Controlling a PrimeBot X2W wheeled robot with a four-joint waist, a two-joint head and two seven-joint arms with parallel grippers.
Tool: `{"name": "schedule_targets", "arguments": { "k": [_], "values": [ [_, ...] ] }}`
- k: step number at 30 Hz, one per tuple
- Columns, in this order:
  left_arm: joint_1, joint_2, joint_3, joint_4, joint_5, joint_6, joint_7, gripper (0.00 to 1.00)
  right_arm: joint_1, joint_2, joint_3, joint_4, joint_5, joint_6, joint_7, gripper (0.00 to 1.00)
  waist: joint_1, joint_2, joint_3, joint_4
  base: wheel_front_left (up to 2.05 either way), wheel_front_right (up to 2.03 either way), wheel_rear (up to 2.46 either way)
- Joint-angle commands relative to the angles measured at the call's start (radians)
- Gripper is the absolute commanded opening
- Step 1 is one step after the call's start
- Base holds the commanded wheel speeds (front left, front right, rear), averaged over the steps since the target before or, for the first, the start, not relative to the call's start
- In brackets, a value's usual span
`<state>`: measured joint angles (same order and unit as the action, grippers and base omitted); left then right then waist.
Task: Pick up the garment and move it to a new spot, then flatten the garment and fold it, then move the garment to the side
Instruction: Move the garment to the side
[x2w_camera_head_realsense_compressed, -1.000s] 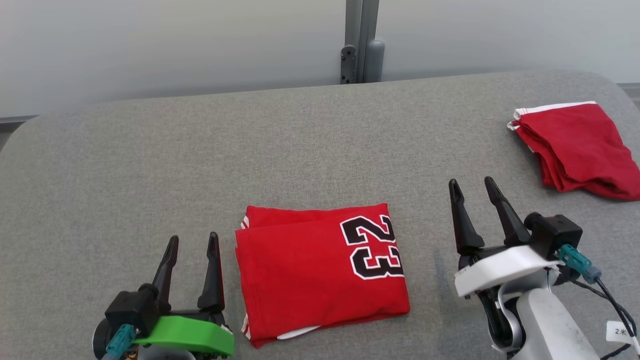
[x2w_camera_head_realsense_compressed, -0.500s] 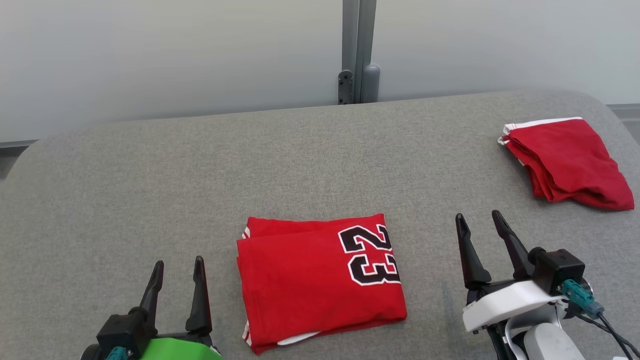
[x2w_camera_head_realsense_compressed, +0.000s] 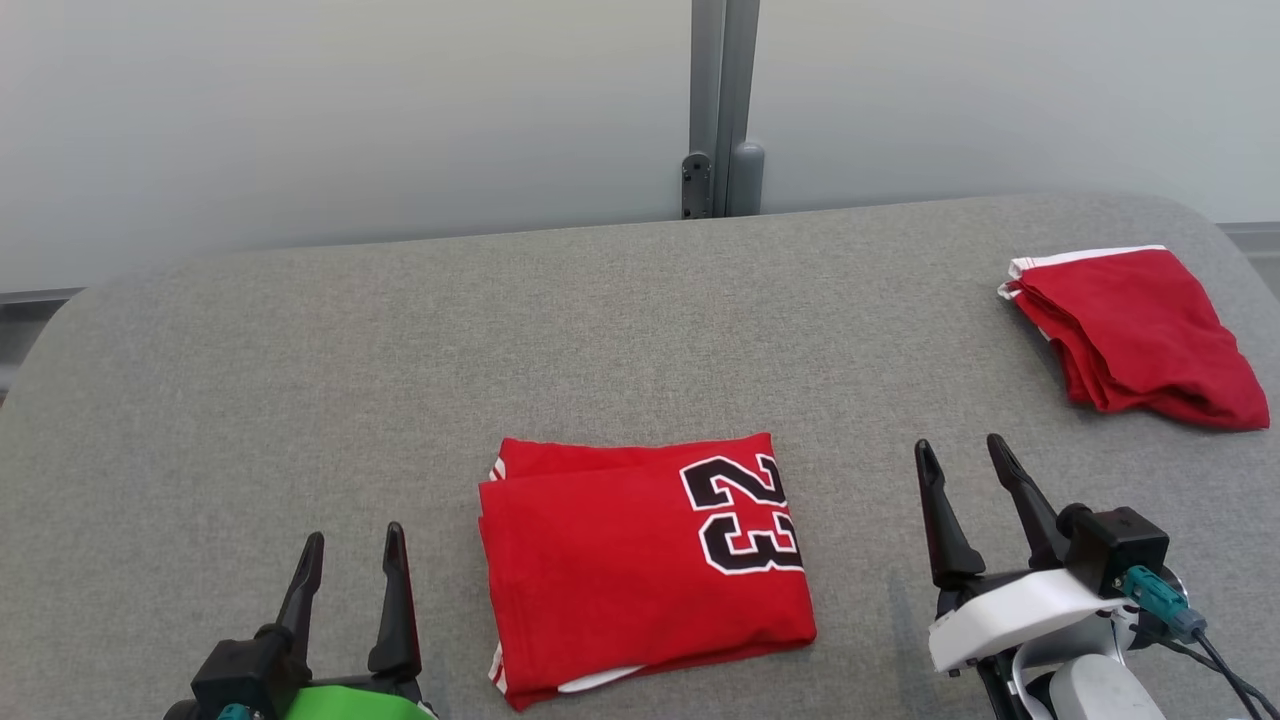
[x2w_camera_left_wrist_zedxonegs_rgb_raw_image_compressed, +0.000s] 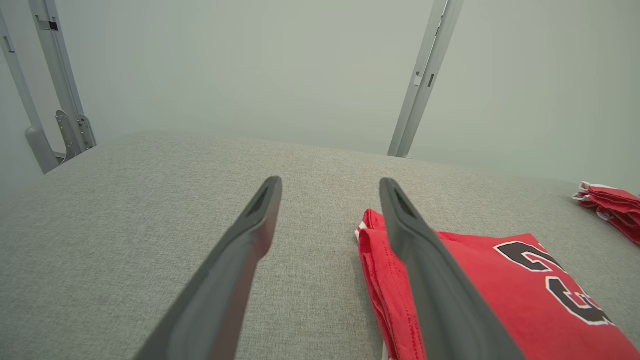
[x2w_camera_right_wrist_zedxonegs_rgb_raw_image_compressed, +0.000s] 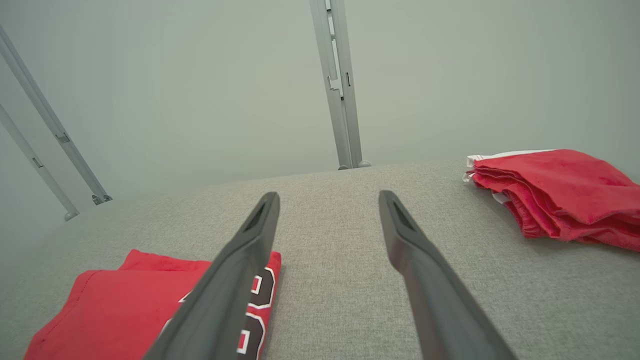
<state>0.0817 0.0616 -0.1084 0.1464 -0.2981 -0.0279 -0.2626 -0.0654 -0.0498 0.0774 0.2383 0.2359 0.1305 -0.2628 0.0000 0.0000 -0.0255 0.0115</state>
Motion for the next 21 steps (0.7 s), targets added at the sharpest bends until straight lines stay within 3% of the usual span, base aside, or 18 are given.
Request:
{"name": "schedule_targets", "arguments": {
  "k": [1,10,13,18,21],
  "values": [
    [0.011,-0.001,0.004,-0.002,0.007,-0.006,-0.003,1.0,0.011,-0.002,-0.003,0.003,0.005,0.0,-0.002,1.0,0.0,0.0,0.0,-0.001,0.0,0.0,0.0],
    [0.009,-0.005,0.011,-0.001,0.013,-0.009,-0.003,1.0,0.008,-0.002,-0.014,0.003,0.001,0.0,-0.002,1.0,0.0,0.0,0.002,0.002,0.0,0.0,0.0],
    [0.006,-0.006,0.011,-0.001,0.014,-0.01,-0.003,1.0,-0.015,-0.002,-0.008,0.028,0.054,0.0,0.008,1.0,0.0,0.0,0.005,0.005,0.0,0.0,0.0],
    [-0.001,-0.008,0.004,0.0,0.014,-0.013,-0.003,1.0,-0.079,-0.007,0.021,0.057,0.109,0.0,0.163,1.0,0.0,0.0,0.013,0.017,0.0,0.0,0.0],
    [-0.006,-0.008,0.001,0.002,0.011,-0.014,-0.003,1.0,-0.114,-0.053,0.071,0.053,0.16,0.0,0.301,1.0,0.0,0.0,0.023,0.027,0.0,0.0,0.0]
  ]
}}
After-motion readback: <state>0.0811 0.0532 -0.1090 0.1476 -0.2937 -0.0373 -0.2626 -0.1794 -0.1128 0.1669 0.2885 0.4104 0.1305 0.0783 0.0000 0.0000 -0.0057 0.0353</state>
